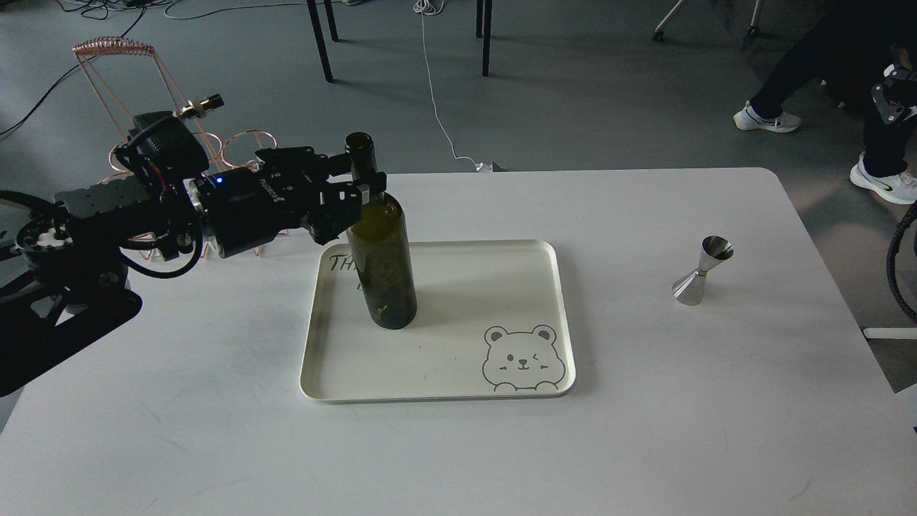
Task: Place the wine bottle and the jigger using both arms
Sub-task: 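Reach the left gripper to the green wine bottle and grasp its body, then lift the wine bottle off the tray toward the copper rack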
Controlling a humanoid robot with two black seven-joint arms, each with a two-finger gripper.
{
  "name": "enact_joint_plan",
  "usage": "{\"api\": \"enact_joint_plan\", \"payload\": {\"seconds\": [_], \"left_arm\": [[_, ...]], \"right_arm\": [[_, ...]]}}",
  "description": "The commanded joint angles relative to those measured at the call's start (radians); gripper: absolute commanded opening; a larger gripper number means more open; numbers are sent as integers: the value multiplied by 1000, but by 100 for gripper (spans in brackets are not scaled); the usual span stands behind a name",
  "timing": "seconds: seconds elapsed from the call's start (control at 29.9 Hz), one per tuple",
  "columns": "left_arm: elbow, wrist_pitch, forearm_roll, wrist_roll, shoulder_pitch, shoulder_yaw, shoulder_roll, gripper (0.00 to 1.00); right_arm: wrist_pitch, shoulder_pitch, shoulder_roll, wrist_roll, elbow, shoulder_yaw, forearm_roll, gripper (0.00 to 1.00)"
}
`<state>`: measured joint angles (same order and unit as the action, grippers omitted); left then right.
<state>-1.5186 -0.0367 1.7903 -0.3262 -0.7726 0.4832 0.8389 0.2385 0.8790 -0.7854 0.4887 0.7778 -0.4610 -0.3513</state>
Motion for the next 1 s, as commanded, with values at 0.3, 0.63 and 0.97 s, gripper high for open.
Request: {"api": "enact_joint_plan", "payload": {"seconds": [0.3,0.63,0.97], "left_arm": [[-15,41,44,-5,-2,11,17,22],[-64,2,-83,-13,-108,91,135,19],[61,-124,-178,-14,-307,77,216,19]], "right_arm": [[-1,2,-2,0,0,1,2,97],[-1,2,-9,0,0,-2,2,97],[-1,2,-9,0,1,-4,2,97]]}}
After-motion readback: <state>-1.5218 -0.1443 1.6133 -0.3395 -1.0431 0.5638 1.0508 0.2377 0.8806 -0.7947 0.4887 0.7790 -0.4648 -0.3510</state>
